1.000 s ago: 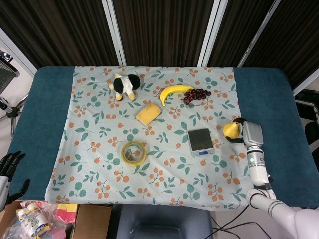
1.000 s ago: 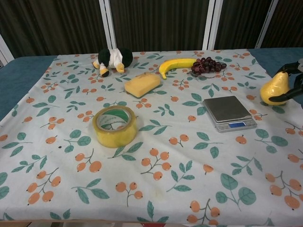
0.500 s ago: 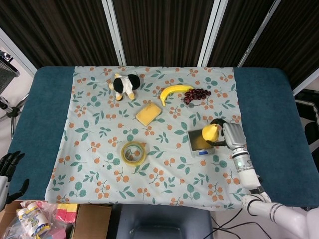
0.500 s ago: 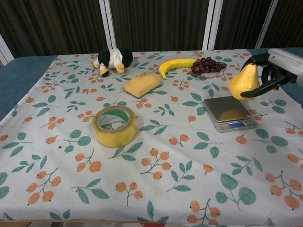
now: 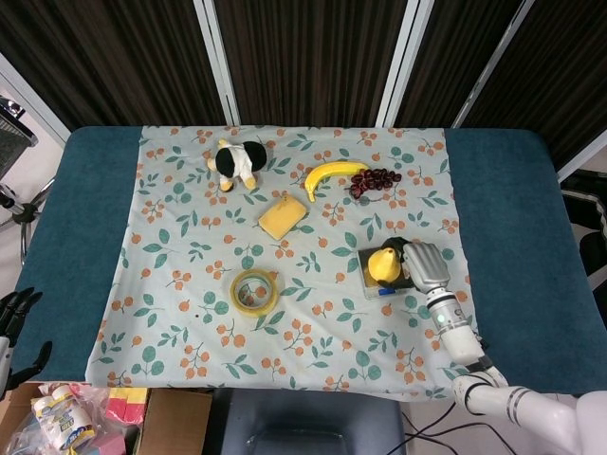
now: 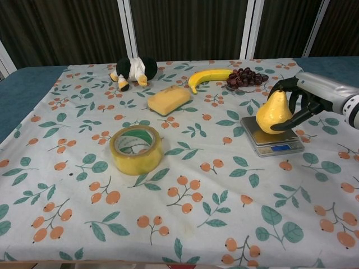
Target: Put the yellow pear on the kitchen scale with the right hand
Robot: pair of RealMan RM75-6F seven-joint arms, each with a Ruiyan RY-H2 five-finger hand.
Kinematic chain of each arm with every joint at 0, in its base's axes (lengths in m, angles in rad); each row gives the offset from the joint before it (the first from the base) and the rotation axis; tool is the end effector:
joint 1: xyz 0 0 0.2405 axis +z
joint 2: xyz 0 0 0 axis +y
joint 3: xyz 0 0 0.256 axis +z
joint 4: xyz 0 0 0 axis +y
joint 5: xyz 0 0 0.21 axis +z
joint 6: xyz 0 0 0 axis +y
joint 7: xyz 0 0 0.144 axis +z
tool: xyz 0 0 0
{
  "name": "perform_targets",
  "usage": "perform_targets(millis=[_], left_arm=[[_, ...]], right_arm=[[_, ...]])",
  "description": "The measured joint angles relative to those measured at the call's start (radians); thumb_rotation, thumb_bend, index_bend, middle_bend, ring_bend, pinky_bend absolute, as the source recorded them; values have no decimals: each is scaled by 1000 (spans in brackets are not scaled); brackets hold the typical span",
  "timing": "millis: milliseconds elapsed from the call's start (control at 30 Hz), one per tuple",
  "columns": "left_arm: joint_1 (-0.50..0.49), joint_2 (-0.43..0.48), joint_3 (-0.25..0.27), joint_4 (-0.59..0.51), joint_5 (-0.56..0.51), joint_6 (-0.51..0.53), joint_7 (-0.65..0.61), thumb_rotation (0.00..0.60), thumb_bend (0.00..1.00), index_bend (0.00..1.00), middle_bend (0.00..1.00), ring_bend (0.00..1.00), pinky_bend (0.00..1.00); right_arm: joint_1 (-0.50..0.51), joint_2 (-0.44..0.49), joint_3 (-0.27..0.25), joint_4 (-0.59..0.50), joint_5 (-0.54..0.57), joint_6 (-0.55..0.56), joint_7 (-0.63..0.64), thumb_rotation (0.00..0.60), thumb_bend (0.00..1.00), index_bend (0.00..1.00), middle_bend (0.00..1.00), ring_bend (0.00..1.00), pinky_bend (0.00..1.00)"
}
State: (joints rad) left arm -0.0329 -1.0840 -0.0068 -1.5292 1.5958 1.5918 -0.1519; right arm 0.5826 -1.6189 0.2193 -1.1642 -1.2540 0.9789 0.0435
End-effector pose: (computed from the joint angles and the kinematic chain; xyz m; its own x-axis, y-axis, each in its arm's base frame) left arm -0.3221 0.1560 0.1806 0.3661 -0.0358 0.9299 0.9281 -0.0592 -0.3677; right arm -0.2378 -0.3551 0.0001 0.2470 -0.2200 0.9437 -0.9639 -0.1560 0.2159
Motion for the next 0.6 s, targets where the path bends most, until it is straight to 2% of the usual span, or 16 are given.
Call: perform_targets(millis=[267, 367, 500, 600], left_arm=[[1, 1, 1, 0, 2, 0, -1, 600, 385, 131, 92, 78, 334], [0, 1, 1, -1, 2, 0, 1, 600, 385, 131, 92, 78, 335], [1, 1, 1, -2, 3, 0, 2, 600, 385, 131, 92, 78, 336], [2, 1, 2, -1, 4, 3, 1, 600, 385, 131, 92, 78, 336]], right_arm=[[3, 7, -10, -2, 14, -19, -11, 600, 444, 434, 345, 238, 625], [2, 14, -14, -11, 21, -25, -21, 600, 403, 338, 287, 161, 550], [0, 31, -20, -31, 34, -39, -44, 600, 293, 195, 185, 64, 419], [-2, 42, -23, -48, 40, -42, -52, 600, 259, 137, 152, 35, 382]])
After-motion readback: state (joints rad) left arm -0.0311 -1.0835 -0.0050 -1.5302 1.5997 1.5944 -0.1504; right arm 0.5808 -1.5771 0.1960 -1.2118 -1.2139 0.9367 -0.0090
